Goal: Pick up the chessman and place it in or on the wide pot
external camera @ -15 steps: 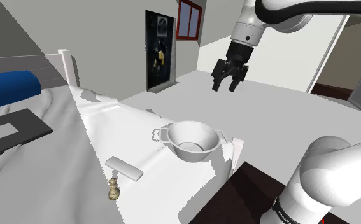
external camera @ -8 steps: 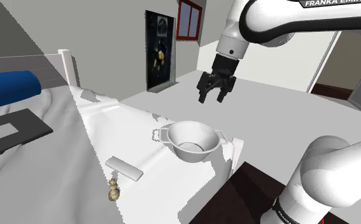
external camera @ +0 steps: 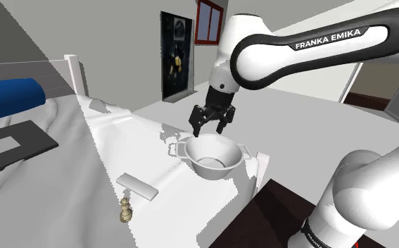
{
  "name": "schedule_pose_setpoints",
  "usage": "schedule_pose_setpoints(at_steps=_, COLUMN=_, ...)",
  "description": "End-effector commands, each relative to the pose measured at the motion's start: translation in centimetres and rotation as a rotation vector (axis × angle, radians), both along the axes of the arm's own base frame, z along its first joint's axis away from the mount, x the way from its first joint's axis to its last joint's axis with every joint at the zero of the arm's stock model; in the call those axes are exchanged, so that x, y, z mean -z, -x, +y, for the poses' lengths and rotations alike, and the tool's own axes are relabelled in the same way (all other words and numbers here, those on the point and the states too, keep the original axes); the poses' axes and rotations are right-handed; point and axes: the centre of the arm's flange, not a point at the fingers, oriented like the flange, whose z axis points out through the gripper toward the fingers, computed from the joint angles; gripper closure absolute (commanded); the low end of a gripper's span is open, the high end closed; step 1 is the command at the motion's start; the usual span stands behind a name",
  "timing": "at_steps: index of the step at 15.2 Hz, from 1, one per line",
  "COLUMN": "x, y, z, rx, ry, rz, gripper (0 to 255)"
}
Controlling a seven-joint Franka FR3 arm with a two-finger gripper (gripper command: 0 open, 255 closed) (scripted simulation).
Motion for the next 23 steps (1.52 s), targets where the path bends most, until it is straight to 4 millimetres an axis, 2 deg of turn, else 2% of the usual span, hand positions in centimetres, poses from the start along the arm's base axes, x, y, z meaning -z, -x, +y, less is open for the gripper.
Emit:
schedule_pose_setpoints(at_steps=1, x=1.8, y=-0.7, z=1.9, rx=0.011, ry=0.008, rz=-0.007, gripper=0)
schedule_pose_setpoints(at_steps=12, x=11.8, y=-5.4, z=12.1, rx=0.065, ry=0.061, rz=-0.032, gripper=0)
schedule_pose_setpoints(at_steps=23, x=22.2, y=-10.9, z=21.4, rx=0.118, ry=0.115, rz=-0.058, gripper=0)
